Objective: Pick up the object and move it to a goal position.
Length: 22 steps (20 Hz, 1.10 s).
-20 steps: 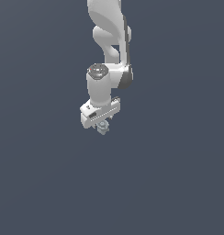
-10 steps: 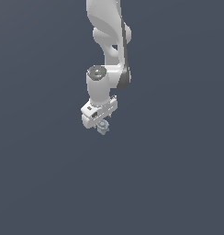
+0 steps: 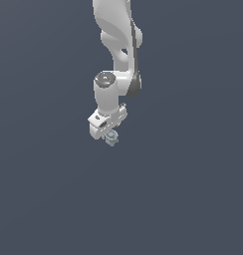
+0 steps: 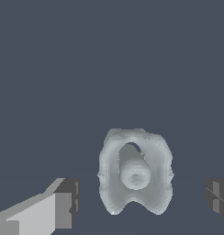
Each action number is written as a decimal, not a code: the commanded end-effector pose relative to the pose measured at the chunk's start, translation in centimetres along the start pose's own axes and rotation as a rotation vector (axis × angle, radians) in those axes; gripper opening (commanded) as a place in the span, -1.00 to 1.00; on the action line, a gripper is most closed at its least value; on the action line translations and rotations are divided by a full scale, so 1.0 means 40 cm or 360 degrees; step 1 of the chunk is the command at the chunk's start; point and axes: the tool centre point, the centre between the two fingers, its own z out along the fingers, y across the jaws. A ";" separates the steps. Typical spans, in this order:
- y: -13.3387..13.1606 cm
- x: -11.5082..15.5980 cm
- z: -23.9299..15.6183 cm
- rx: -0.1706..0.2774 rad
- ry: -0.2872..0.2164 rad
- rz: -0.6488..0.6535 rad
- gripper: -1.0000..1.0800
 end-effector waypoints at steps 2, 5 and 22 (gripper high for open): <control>-0.001 -0.001 0.018 0.0001 0.0000 -0.0001 0.92; -0.002 -0.001 0.049 0.0001 0.0000 -0.0003 0.92; -0.002 -0.002 0.123 0.0001 0.0000 -0.0007 -1.00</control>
